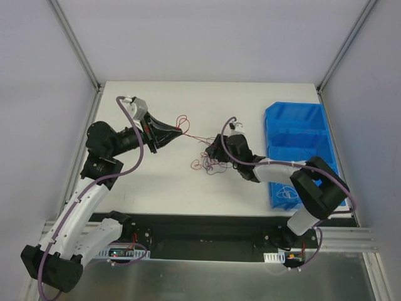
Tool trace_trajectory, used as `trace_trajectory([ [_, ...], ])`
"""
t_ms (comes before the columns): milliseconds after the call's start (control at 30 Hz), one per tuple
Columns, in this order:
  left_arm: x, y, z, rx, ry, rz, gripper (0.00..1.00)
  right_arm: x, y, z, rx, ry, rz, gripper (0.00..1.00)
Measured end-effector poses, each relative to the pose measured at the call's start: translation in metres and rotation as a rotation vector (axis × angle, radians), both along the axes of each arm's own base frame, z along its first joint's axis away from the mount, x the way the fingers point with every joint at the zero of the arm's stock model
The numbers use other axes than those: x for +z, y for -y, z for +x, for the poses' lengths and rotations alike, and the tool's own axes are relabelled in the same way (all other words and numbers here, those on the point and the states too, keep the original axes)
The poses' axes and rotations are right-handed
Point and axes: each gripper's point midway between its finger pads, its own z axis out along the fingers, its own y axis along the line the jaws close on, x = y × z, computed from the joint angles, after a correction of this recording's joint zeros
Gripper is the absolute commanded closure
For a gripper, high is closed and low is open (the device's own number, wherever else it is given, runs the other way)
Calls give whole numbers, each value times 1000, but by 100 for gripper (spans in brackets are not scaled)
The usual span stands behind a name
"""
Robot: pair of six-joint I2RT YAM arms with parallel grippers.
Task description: Untangle the cables
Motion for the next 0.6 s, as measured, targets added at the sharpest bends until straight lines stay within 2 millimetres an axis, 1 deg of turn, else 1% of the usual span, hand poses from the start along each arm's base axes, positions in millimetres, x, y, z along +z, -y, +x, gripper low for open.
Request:
trace_trajectory([
  [67,3,-2,4,30,-29,10,100,13,18,11,-57,18,-1,43],
  [100,8,-4,7,54,-51,15,100,23,23,15,-74,35,10,42],
  [167,27,-6,12,97,-89,19,100,37,32,23,-101,60,30,37],
  [200,43,-8,13,117,-86,12,100,43,37,26,-114,71,34,34],
  [233,63,-10,13,131,-62,-5,100,43,47,30,-138,68,20,30],
  [267,92,-13,9,143,-17,-32,100,35,59,34,-165,49,-8,29],
  [300,125,-18,0,156,43,-70,100,24,72,35,-184,21,-42,27],
  [333,155,-24,-11,166,105,-108,100,13,80,33,-175,-11,-66,24],
  [367,181,-29,-26,169,161,-141,100,6,84,30,-150,-35,-72,22],
  [400,201,-34,-39,166,209,-169,100,2,84,27,-127,-50,-74,18],
  [467,223,-41,-62,161,269,-209,100,-4,80,16,-66,-72,-68,17],
  [500,228,-45,-70,162,286,-223,100,-4,78,10,-33,-79,-65,16],
  [533,227,-46,-74,163,282,-231,100,-3,76,6,-10,-83,-67,16],
  [567,222,-46,-72,168,267,-234,100,0,73,1,20,-85,-70,16],
  [600,212,-45,-66,173,238,-231,100,3,72,-3,41,-89,-79,15],
])
